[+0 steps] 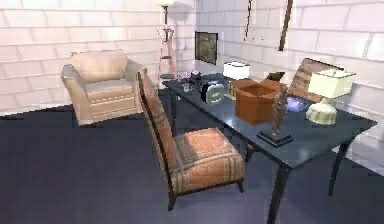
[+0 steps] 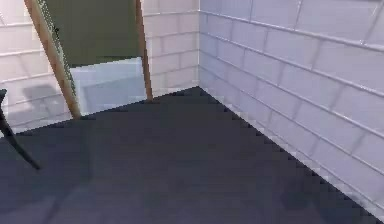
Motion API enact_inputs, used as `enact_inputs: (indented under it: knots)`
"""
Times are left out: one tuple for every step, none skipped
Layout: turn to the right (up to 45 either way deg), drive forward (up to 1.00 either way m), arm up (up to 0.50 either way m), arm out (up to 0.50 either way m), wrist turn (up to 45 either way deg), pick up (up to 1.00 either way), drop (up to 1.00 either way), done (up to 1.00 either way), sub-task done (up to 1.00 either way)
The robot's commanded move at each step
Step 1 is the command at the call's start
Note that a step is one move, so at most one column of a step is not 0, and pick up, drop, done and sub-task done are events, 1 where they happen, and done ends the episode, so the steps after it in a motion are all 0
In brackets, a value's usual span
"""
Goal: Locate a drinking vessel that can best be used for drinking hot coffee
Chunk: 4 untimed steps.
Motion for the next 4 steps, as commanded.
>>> enact_inputs:
  knots:
    - [45.0, 0.0, 0.0, 0.0, 0.0, 0.0, 0.0, 0.0, 0.0]
    - [18.0, 0.0, 0.0, 0.0, 0.0, 0.0, 0.0, 0.0, 0.0]
    - [3.0, 0.0, 0.0, 0.0, 0.0, 0.0, 0.0, 0.0, 0.0]
    - [0.0, 1.0, 0.0, 0.0, 0.0, 0.0, 0.0, 0.0, 0.0]
